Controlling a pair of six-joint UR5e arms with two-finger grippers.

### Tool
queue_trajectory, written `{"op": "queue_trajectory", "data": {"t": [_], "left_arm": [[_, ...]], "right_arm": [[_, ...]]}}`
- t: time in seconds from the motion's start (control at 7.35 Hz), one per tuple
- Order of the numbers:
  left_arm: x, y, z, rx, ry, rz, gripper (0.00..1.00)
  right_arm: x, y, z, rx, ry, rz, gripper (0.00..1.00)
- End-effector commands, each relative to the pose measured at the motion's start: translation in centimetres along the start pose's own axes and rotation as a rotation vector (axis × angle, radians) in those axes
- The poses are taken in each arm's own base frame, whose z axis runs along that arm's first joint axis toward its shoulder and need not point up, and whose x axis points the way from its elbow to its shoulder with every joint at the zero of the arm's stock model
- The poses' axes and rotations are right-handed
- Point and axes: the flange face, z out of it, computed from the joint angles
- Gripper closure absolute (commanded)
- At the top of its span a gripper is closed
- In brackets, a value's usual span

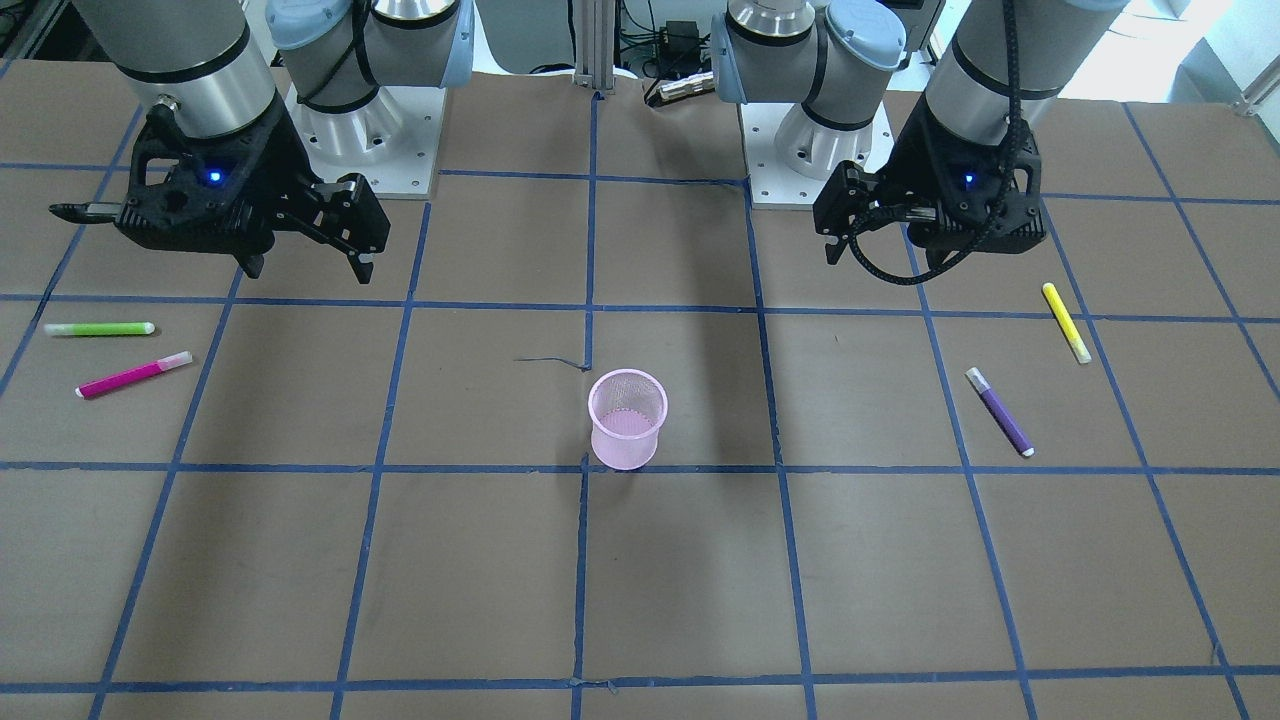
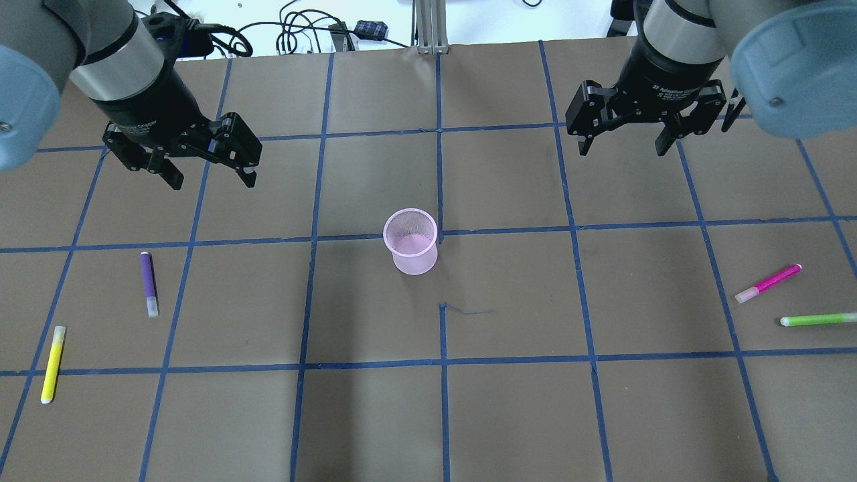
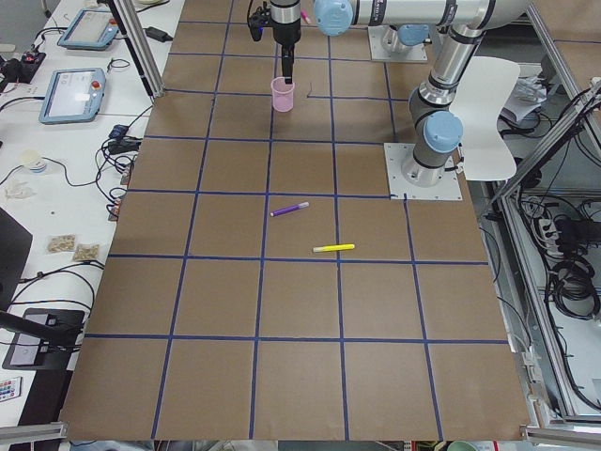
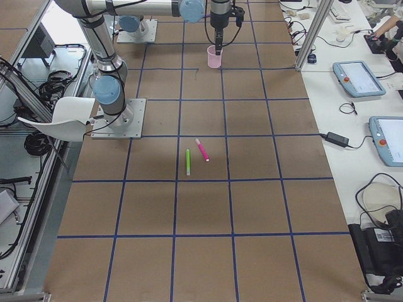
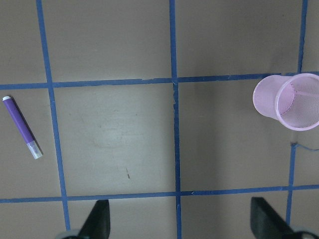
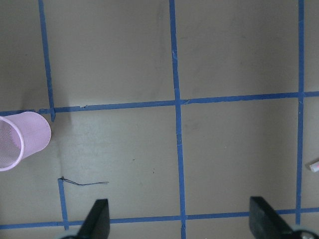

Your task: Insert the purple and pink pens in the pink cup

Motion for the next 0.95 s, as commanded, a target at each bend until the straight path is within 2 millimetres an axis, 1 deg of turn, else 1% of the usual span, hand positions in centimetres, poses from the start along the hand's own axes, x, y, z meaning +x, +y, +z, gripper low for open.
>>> {"op": "queue_trajectory", "data": {"t": [0.0, 0.41, 0.54, 0.68, 0.82], "left_arm": [[0.0, 0.0, 0.0, 0.002, 0.001, 0.0, 0.0], [0.0, 0.0, 0.0, -0.003, -0.001, 0.0, 0.0], [-0.3, 0.0, 0.0, -0.003, 0.0, -0.005, 0.0], [-0.1, 0.2, 0.0, -0.001, 0.001, -0.003, 0.0], [-0.4, 0.4, 0.0, 0.0, 0.001, -0.008, 0.0]], "right_arm": [[0.0, 0.0, 0.0, 0.0, -0.004, 0.0, 0.0], [0.2, 0.0, 0.2, -0.008, -0.005, 0.003, 0.0], [0.4, 0.4, 0.1, -0.046, -0.001, 0.01, 0.0], [0.6, 1.0, -0.4, -0.056, 0.002, 0.01, 0.0], [0.8, 1.0, -0.8, -0.046, 0.004, 0.014, 0.0]]}}
